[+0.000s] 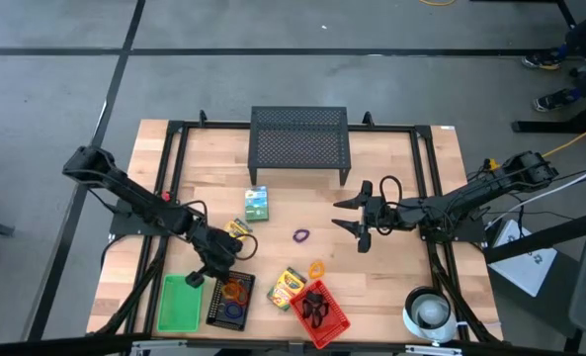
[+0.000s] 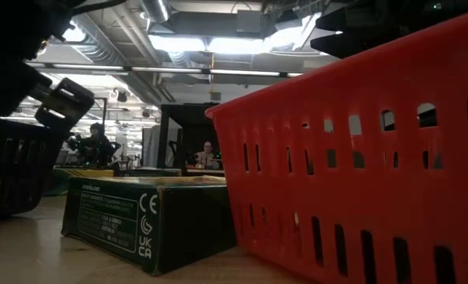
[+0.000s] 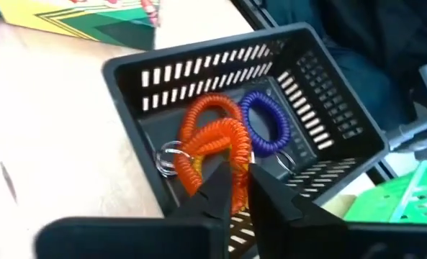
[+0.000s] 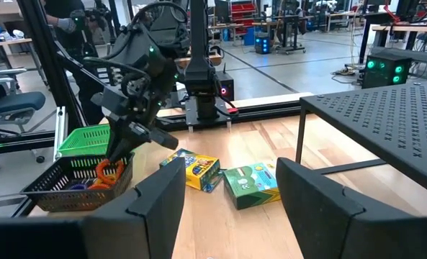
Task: Pick & Place Office Desk Supplies
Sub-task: Put the red spring keychain into the black bin, then put the purple spring keychain into the black bin
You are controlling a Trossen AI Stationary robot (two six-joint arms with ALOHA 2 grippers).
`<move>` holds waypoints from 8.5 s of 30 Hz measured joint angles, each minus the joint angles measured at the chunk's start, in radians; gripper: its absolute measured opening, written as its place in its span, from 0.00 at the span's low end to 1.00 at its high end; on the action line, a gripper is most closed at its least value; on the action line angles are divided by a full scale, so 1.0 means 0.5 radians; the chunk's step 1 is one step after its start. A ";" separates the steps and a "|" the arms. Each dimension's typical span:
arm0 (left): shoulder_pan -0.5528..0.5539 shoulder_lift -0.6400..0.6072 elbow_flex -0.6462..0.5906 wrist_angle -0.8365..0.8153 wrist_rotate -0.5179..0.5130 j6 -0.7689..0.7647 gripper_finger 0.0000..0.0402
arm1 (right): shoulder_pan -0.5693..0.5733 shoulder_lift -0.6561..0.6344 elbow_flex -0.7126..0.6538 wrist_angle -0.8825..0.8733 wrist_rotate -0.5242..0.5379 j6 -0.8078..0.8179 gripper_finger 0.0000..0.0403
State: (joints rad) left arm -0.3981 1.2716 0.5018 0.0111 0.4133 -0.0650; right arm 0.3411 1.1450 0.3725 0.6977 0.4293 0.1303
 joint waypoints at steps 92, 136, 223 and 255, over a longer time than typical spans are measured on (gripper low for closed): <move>0.802 1.173 1.023 -0.297 -0.334 1.420 0.02 | -0.001 0.000 0.001 -0.051 0.053 0.028 0.54; 0.058 -0.017 0.907 -1.637 0.091 0.001 0.01 | -0.002 -0.001 0.001 -0.129 0.060 0.002 0.54; -0.396 -0.034 0.470 -0.619 -0.634 -0.366 0.01 | -0.002 0.000 0.000 -0.259 0.053 0.120 0.54; -0.279 0.101 0.470 -0.564 -0.546 -0.357 0.01 | -0.002 0.001 0.000 -0.335 0.212 0.205 0.54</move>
State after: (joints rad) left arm -0.5377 1.3224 0.7368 -0.2709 0.1402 -0.2435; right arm 0.3400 1.1454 0.3725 0.5301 0.5354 0.2326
